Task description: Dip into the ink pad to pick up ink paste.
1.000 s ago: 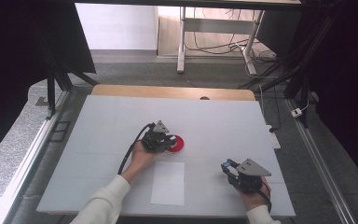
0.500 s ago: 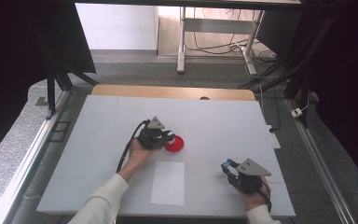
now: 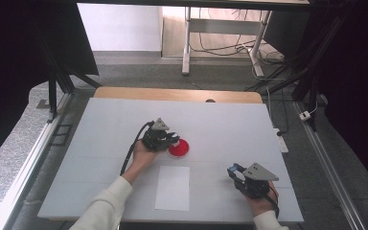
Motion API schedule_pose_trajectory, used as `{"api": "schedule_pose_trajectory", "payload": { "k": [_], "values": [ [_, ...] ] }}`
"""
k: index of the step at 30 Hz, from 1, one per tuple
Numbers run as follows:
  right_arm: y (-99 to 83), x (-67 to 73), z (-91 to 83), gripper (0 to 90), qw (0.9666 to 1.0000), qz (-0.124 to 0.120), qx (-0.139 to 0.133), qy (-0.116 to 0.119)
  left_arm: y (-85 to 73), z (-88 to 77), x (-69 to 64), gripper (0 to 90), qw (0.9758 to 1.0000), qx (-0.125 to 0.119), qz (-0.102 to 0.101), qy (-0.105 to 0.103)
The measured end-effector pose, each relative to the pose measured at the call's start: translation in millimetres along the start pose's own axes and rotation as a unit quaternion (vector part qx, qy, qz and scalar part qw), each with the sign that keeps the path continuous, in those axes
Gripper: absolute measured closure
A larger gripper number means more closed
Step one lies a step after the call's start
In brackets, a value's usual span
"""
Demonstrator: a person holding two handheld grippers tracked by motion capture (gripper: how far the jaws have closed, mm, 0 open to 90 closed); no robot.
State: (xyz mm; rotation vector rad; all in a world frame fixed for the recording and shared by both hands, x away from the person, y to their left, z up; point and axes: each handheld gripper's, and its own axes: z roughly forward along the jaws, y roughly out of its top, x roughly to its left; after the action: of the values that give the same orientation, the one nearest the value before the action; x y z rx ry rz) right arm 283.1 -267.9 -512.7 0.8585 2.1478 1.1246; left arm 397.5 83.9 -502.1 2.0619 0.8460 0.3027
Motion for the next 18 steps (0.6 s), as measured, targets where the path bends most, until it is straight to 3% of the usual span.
{"api": "schedule_pose_trajectory", "payload": {
  "k": [18],
  "values": [
    [-0.2, 0.3, -0.2, 64.9, 1.0, 0.001, -0.002, 0.0, -1.7, 9.2, -2.5, 75.3, 0.9997, 0.022, 0.005, 0.001]
  ]
}}
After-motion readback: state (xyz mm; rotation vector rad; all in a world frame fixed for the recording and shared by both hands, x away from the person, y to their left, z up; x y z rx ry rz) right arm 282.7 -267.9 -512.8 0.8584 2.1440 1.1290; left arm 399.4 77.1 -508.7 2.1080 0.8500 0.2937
